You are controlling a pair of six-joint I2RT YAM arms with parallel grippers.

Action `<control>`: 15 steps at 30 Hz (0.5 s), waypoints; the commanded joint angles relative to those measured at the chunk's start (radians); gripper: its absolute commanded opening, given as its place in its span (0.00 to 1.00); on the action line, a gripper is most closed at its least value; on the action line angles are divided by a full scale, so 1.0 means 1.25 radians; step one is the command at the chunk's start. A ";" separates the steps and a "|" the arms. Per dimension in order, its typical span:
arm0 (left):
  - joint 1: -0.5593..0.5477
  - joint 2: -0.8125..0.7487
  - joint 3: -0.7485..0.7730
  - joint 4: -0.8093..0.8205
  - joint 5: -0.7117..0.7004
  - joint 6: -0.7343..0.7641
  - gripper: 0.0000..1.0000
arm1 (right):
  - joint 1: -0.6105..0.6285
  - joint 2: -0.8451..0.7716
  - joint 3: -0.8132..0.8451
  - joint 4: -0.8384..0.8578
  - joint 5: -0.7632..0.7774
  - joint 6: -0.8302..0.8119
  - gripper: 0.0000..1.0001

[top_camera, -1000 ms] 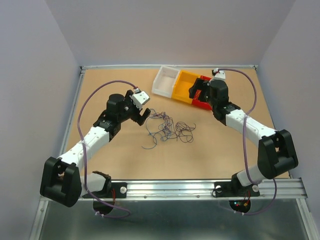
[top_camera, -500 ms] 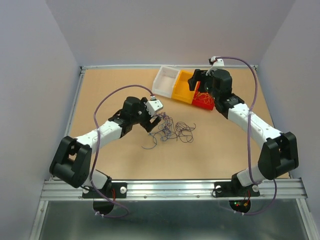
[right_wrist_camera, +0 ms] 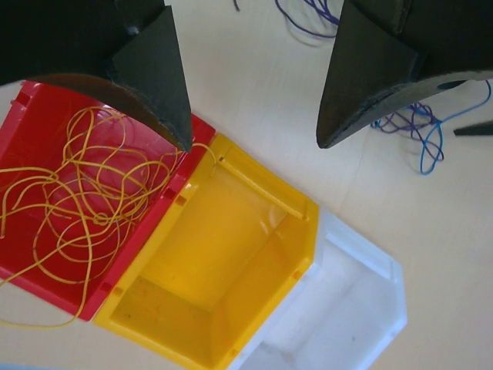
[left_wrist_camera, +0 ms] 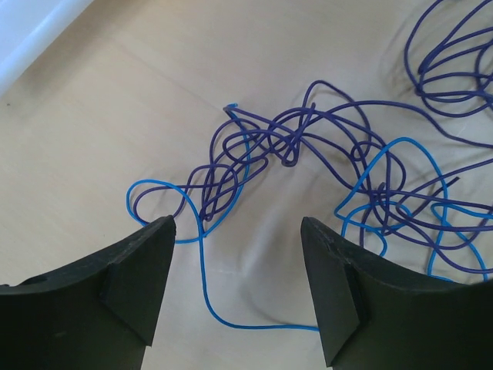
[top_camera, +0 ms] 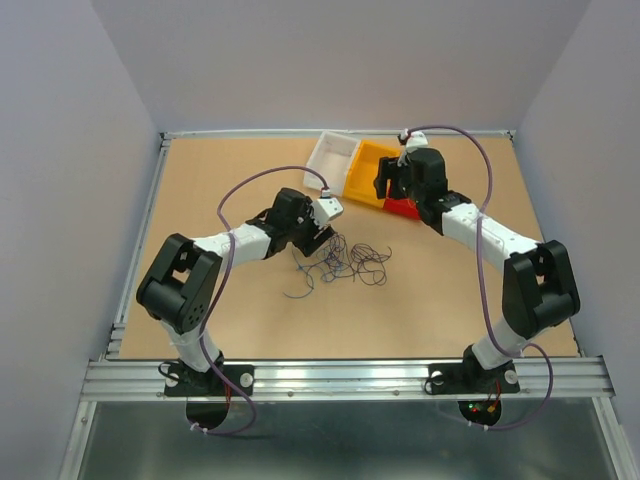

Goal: Untangle the cables

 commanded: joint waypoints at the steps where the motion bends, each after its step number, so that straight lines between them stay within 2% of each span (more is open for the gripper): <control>1: 0.003 -0.003 0.026 0.008 -0.063 -0.003 0.78 | 0.005 -0.016 -0.034 0.016 -0.127 -0.031 0.70; 3: 0.003 -0.001 0.024 -0.003 -0.066 -0.001 0.76 | 0.005 -0.014 -0.053 0.016 -0.295 -0.056 0.70; 4: 0.004 0.002 0.025 -0.008 -0.068 -0.001 0.74 | 0.005 -0.014 -0.058 0.016 -0.296 -0.065 0.70; 5: 0.004 0.009 0.026 -0.011 -0.074 0.000 0.72 | 0.004 -0.012 -0.064 0.017 -0.352 -0.077 0.70; 6: 0.003 0.013 0.026 -0.015 -0.083 0.003 0.66 | 0.005 -0.011 -0.070 0.018 -0.365 -0.078 0.70; 7: 0.005 0.016 0.027 -0.024 -0.087 0.004 0.54 | 0.005 -0.009 -0.073 0.018 -0.376 -0.078 0.68; 9: 0.006 0.025 0.029 -0.030 -0.098 0.004 0.39 | 0.005 -0.005 -0.076 0.020 -0.383 -0.082 0.65; 10: 0.009 0.026 0.029 -0.035 -0.100 0.005 0.19 | 0.006 0.000 -0.076 0.020 -0.404 -0.090 0.62; 12: 0.010 0.028 0.025 -0.038 -0.104 0.008 0.00 | 0.005 0.010 -0.074 0.020 -0.445 -0.103 0.59; 15: 0.014 0.008 0.014 -0.041 -0.106 0.011 0.00 | 0.005 0.032 -0.073 0.020 -0.539 -0.136 0.58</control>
